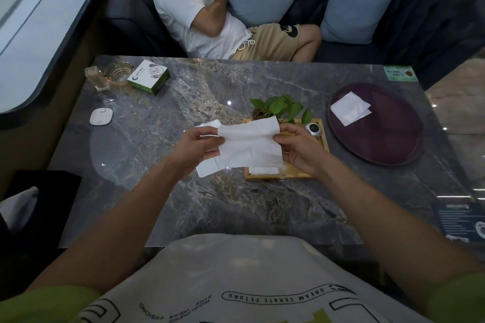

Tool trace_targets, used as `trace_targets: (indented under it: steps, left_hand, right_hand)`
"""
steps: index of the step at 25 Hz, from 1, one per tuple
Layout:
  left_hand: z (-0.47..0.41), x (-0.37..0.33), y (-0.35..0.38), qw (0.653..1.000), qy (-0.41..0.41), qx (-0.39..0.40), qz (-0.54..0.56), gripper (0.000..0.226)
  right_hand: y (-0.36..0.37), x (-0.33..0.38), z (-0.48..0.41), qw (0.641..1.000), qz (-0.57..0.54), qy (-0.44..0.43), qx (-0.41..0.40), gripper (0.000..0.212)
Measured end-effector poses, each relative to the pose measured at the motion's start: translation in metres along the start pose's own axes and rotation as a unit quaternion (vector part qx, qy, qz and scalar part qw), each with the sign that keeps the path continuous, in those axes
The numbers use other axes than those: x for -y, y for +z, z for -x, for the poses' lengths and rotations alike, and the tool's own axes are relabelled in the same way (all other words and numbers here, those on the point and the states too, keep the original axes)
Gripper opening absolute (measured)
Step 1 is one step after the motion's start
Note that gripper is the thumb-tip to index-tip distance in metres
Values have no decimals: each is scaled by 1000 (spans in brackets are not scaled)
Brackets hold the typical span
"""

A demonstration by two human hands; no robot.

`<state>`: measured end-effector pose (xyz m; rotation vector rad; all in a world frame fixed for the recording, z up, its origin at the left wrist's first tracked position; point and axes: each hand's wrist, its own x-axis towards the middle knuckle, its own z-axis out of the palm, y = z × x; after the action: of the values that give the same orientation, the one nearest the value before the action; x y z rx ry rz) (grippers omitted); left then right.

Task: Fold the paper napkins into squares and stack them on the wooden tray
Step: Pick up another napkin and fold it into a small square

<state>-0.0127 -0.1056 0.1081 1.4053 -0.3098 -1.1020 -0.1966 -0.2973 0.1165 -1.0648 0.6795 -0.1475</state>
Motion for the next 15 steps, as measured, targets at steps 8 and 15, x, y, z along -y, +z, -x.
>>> trace_targets:
  steps: [8, 15]
  left_hand:
    - [7, -14, 0, 999, 47, -4, -19, 27]
    - [12, -17, -7, 995, 86, 26, -54, 50]
  right_hand:
    - [12, 12, -4, 1000, 24, -13, 13, 24]
    - [25, 20, 1, 996, 84, -30, 4, 37]
